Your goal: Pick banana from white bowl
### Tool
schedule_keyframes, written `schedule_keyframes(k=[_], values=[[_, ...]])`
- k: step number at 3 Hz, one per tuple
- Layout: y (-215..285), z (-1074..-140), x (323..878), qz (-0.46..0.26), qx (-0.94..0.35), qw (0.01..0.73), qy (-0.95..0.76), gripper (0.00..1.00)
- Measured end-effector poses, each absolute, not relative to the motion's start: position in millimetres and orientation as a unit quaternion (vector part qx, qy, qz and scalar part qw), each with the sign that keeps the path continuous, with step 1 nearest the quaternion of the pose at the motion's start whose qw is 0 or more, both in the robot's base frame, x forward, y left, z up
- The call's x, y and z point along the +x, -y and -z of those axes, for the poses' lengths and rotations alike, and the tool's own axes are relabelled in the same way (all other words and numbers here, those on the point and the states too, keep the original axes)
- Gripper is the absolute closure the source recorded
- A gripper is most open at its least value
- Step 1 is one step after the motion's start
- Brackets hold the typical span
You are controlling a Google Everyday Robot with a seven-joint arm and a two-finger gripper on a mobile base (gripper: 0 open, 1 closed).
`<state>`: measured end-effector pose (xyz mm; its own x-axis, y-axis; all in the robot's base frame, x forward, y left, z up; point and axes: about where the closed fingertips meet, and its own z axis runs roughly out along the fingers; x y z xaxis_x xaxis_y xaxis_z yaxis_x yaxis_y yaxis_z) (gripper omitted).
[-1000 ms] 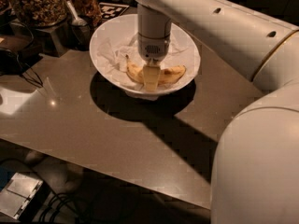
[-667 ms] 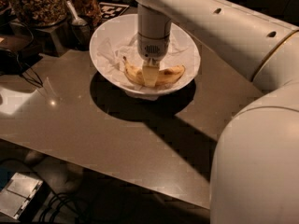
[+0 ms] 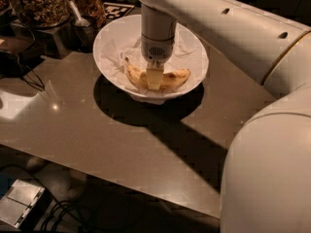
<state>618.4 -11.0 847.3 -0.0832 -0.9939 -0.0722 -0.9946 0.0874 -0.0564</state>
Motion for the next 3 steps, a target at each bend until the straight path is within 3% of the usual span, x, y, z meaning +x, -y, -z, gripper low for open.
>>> schedule_keyframes(k=[3], values=[[30.7,-949.7,564.4,0.023,-0.649,0.08,-0.756,1.0]])
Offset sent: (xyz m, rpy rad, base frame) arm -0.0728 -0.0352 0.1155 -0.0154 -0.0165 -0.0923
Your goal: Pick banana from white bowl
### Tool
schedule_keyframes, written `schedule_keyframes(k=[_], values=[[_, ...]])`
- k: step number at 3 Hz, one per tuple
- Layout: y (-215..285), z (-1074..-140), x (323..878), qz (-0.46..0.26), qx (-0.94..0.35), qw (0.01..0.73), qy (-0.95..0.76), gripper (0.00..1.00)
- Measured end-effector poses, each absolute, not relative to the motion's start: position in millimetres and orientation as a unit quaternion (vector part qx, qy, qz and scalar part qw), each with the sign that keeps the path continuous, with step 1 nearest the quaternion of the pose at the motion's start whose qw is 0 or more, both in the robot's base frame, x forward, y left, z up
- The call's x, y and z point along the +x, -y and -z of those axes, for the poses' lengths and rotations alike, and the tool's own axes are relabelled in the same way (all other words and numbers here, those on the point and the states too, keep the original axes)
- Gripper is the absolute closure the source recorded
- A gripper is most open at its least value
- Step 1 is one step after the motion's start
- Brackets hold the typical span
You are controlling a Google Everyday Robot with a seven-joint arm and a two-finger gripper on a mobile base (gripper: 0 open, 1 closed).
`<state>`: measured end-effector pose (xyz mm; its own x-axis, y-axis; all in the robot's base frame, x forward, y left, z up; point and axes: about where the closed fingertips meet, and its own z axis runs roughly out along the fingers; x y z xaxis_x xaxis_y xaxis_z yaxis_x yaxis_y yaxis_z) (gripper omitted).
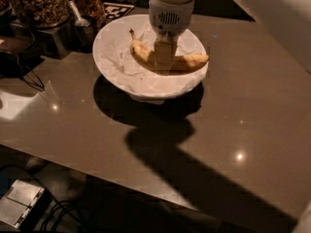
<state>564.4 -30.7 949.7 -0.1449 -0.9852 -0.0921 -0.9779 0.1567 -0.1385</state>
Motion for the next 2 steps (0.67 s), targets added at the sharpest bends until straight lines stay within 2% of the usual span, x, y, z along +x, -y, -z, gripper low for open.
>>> schedule_keyframes(k=[1,2], values=[[42.6,-990.3,511.7,0.026,-0.645,0.106,-0.756,1.0],[35.9,-991.3,520.3,0.028,-0.645,0.123,-0.754,1.0]])
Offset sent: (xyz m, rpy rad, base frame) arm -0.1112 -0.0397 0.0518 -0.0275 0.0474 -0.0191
